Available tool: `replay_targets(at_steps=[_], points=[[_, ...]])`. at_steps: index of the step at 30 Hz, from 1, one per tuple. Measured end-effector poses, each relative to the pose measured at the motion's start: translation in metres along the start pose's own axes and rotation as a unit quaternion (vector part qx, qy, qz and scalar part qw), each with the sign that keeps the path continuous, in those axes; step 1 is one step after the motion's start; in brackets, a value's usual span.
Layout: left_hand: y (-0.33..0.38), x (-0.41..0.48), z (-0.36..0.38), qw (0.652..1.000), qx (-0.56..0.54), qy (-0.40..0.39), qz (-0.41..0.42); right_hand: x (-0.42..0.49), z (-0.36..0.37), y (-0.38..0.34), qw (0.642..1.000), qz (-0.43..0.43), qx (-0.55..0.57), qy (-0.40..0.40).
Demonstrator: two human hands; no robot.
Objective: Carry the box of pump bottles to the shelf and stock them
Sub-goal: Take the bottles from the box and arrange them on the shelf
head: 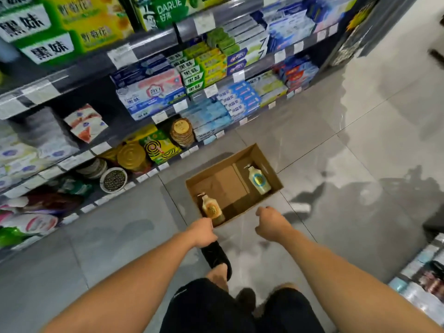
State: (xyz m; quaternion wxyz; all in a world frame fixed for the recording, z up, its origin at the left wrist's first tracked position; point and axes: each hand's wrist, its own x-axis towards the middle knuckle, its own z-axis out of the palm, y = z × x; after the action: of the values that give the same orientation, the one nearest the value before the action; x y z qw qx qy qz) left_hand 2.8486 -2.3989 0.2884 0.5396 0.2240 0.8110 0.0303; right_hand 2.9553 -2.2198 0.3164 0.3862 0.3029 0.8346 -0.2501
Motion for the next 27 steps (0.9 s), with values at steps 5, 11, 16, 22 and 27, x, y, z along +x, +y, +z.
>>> replay_targets(at_steps=[5,11,16,22,27], points=[[0.009,0.035,-0.015,0.998,-0.049,0.001,-0.044,0.043,-0.027,0.010,0.999,0.021,0.019,-0.031],[0.008,0.101,-0.004,0.973,-0.207,0.048,-0.085,0.143,-0.040,0.037,0.997,0.023,0.024,-0.069],[0.009,0.204,0.037,0.942,-0.262,0.112,-0.177,0.272,-0.024,0.071,0.997,0.034,0.028,-0.059],[-0.001,0.322,0.084,0.873,-0.375,0.159,-0.268,0.398,0.024,0.119,0.996,0.069,0.033,-0.037],[-0.035,0.402,0.125,0.872,-0.348,0.165,-0.304,0.478,0.070,0.156,0.993,0.100,0.067,0.009]])
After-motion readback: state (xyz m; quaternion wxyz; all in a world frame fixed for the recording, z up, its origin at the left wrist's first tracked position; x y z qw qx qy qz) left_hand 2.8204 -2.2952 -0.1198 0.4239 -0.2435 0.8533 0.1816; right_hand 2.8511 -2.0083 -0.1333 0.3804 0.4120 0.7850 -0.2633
